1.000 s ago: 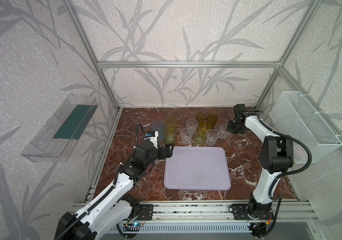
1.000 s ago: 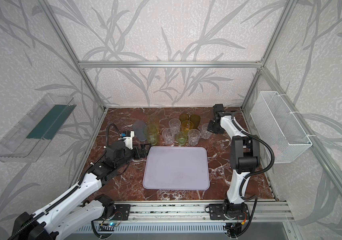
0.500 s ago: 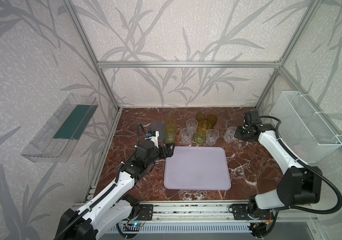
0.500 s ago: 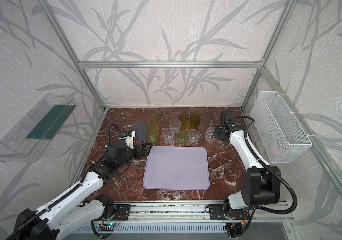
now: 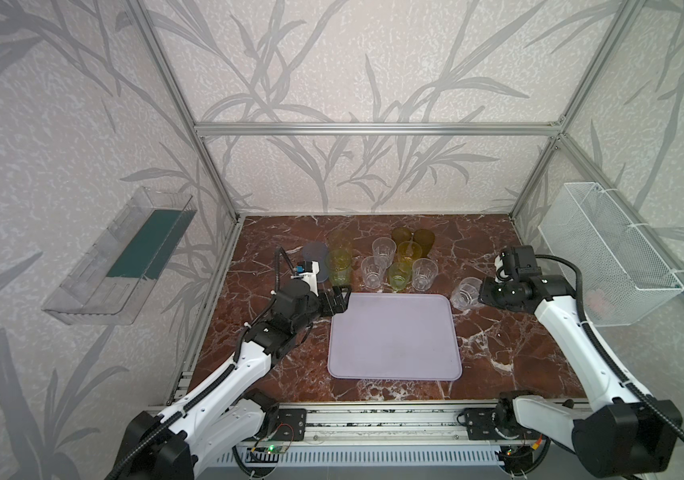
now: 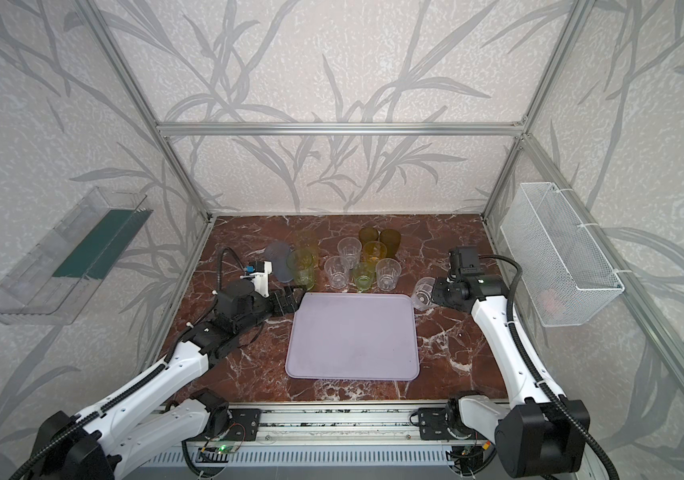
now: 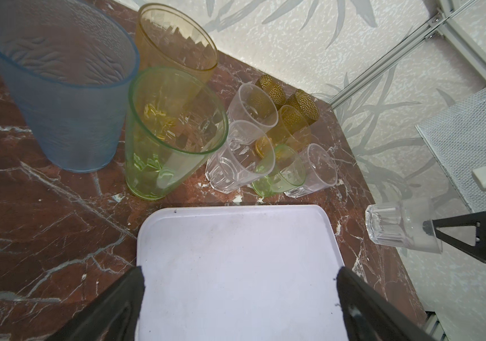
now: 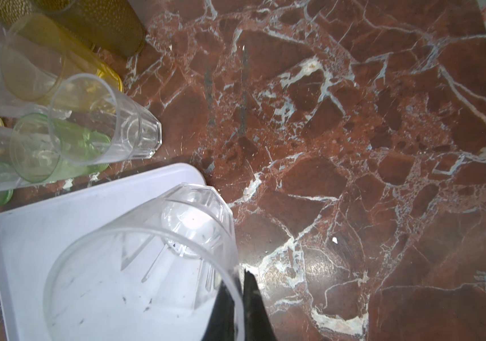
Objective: Place the glasses into the tray
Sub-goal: Place the glass on the tray.
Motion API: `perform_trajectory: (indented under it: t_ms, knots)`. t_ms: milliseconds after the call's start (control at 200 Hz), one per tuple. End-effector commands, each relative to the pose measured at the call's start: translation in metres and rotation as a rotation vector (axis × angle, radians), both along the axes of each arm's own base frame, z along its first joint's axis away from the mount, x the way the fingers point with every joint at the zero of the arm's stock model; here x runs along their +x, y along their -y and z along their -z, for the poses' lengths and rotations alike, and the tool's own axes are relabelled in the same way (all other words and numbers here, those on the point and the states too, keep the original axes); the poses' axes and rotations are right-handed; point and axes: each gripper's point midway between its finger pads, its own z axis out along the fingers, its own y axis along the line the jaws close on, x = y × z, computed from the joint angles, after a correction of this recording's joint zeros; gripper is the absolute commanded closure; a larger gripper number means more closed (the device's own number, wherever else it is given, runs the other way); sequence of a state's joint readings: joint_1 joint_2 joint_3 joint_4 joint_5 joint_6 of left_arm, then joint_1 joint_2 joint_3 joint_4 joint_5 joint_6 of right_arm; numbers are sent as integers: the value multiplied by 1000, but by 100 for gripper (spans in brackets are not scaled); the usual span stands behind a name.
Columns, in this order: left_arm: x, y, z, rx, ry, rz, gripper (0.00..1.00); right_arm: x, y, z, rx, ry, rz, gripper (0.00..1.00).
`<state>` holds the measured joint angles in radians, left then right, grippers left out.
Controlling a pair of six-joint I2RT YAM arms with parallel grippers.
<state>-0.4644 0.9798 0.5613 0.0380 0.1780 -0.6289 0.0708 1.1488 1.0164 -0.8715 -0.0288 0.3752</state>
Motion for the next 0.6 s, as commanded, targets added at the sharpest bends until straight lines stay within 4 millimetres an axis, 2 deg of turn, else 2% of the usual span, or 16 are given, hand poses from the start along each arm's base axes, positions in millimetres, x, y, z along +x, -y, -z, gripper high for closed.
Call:
perform_trajectory:
  t_ms: [0,345,460,595]
  knots:
    - [4,4,-11,-23,19,11,1,-23,-5,6,-1,-40,-24,100]
    - [2,5,-3,-39,2,11,1,-61,-21,14,-53,-67,-52,100]
    - [2,5,-6,-38,6,13,1,-74,-25,20,-48,-72,-57,100]
    - [-1,3,-5,-35,7,11,1,-83,-31,27,-49,-80,-72,100]
